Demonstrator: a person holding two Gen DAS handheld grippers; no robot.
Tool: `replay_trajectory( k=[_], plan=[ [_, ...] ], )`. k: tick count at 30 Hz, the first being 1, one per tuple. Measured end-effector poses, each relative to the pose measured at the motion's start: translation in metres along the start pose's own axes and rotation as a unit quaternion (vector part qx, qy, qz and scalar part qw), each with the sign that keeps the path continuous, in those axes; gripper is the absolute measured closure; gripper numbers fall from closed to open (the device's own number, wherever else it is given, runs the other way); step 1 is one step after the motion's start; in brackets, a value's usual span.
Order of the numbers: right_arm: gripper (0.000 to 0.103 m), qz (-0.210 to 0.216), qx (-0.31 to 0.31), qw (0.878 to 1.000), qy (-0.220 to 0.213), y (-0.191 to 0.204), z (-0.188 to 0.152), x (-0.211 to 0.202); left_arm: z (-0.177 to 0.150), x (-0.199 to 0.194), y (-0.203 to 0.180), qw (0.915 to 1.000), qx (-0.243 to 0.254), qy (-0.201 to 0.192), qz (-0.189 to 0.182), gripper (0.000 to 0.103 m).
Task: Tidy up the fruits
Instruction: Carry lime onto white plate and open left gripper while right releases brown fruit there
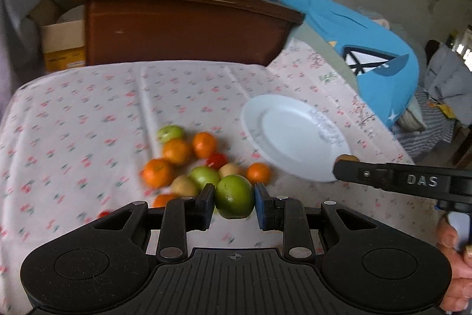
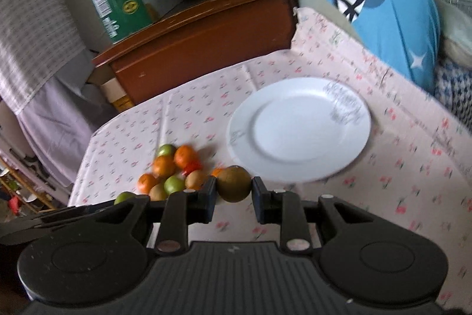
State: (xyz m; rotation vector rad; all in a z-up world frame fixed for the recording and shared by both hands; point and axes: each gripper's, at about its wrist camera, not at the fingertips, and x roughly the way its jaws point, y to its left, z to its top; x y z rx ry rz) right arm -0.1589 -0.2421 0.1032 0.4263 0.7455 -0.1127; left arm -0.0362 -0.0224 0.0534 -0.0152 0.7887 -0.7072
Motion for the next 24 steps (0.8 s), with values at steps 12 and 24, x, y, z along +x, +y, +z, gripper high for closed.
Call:
replay_trajectory(
  k=[12, 24],
  plan=[
    [0.078, -0.021, 0.027, 0.999, 0.025, -0.032, 0.034, 0.042, 0.027, 0.057, -0.03, 0.998, 0.052, 0.018, -0.033, 0.077],
    [0.078, -0.045, 0.058, 0.997, 0.035, -0.058, 0.048, 0.072, 0.038, 0.101, -0.049, 0.9962, 0.062, 0.033, -0.053, 0.077]
  ],
)
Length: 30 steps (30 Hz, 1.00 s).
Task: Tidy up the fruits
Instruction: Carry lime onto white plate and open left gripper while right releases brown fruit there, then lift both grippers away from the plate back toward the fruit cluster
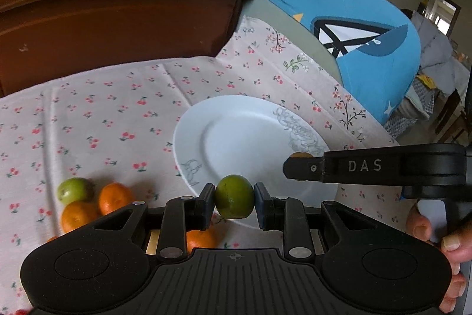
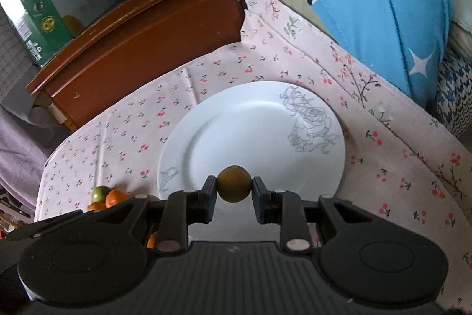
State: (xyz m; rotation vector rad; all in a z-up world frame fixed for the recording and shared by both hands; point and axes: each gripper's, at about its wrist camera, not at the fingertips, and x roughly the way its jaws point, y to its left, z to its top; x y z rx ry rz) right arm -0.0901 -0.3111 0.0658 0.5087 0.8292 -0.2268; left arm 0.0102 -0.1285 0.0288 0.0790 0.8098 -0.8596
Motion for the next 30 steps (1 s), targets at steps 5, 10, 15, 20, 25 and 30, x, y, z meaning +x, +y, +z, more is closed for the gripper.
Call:
replay_trajectory(
  k=[5, 10, 15, 20, 25, 30],
  plan=[
    [0.076, -0.003, 0.008, 1.0, 0.007, -0.005, 0.002, 0.01, 0.003, 0.016, -0.005, 1.0, 0.005, 0.005, -0.003, 0.077],
    [0.074, -0.004, 0.022, 1.0, 0.004, -0.012, 0.007, 0.012, 0.002, 0.023, -0.009, 0.9999, 0.012, 0.004, -0.005, 0.074],
    [0.074, -0.055, 0.047, 0.997, -0.016, -0.03, 0.015, 0.008, 0.001, 0.026, -0.007, 1.0, 0.003, 0.002, 0.007, 0.06],
    [0.074, -0.128, 0.064, 0.99, -0.017, -0.047, 0.014, 0.01, 0.001, 0.025, -0.007, 0.9997, 0.012, -0.005, 0.02, 0.056],
    [0.071, -0.134, 0.066, 0.989, -0.005, -0.053, 0.013, 0.018, 0.0, 0.023, -0.008, 0.9993, 0.019, -0.004, 0.031, 0.056],
    [0.071, -0.147, 0.066, 0.987, -0.015, -0.053, 0.013, 0.017, -0.001, 0.025, -0.001, 0.999, 0.01, 0.005, 0.043, 0.051]
  ],
)
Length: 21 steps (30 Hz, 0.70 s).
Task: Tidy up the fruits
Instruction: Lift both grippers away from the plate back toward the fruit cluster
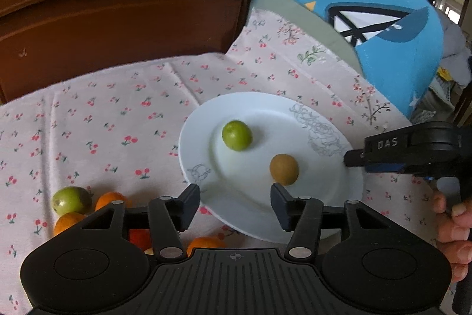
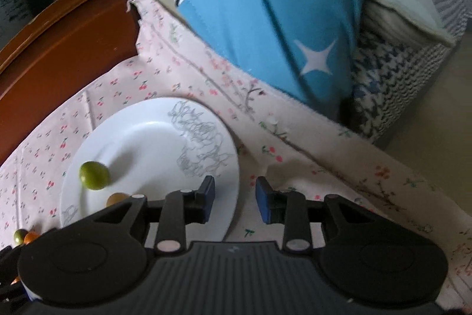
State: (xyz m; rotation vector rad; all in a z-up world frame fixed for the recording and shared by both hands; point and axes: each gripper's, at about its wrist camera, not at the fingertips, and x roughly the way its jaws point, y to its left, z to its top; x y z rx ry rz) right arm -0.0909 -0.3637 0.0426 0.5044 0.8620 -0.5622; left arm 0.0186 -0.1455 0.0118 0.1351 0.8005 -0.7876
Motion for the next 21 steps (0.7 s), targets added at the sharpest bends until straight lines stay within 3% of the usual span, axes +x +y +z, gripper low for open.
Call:
replay_trajectory(
  k=[5, 11, 17, 21],
  plan=[
    [0.071, 0.013, 0.008, 1.0, 0.008, -0.002, 0.001, 0.004, -0.005, 0.005, 0.008, 0.9997, -0.014, 0.014, 0.013, 0.051],
    [0.067, -0.011, 0.016, 1.0, -0.007, -0.007, 0.0, -0.002, -0.004, 0.005, 0.009, 0.9994, -0.018, 0.012, 0.027, 0.047],
    [0.066, 0.002, -0.001, 1.0, 0.003, 0.004, -0.002, 0.0, -0.004, 0.001, 0.012, 0.9988, -0.02, 0.008, 0.043, 0.045],
    [0.066, 0.016, 0.032, 0.999, -0.007, -0.006, 0.0, -0.011, -0.004, 0.0, 0.018, 0.9985, -0.035, 0.01, 0.04, 0.044]
  ],
)
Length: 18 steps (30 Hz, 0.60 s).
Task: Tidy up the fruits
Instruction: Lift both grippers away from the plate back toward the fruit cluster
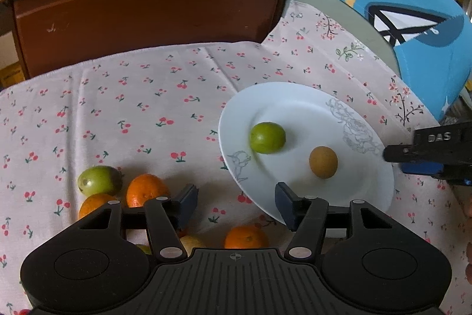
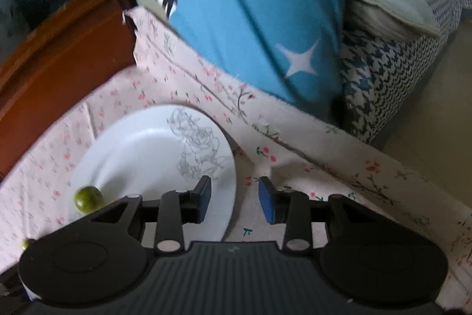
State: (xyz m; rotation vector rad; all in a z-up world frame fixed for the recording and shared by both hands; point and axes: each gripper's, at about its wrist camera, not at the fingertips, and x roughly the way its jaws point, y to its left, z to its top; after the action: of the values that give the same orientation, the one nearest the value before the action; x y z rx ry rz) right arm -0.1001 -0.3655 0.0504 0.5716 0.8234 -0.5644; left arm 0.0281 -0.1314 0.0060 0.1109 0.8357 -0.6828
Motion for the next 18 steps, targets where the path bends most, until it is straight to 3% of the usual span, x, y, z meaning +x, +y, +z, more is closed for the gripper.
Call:
replay_trajectory(
  k=[8, 18],
  plan=[
    [0.066, -0.001, 0.027, 1.0, 0.015, -0.013, 0.0, 0.005, 0.0, -0.001, -0.001, 1.0, -0.003, -0.001, 0.002, 0.044],
    [0.064, 0.035, -0.035, 0.998, 0.025, 0.012, -0.006, 0.012, 0.0, -0.004, -0.004, 0.9998, 0.008, -0.007, 0.018, 0.044]
  ],
)
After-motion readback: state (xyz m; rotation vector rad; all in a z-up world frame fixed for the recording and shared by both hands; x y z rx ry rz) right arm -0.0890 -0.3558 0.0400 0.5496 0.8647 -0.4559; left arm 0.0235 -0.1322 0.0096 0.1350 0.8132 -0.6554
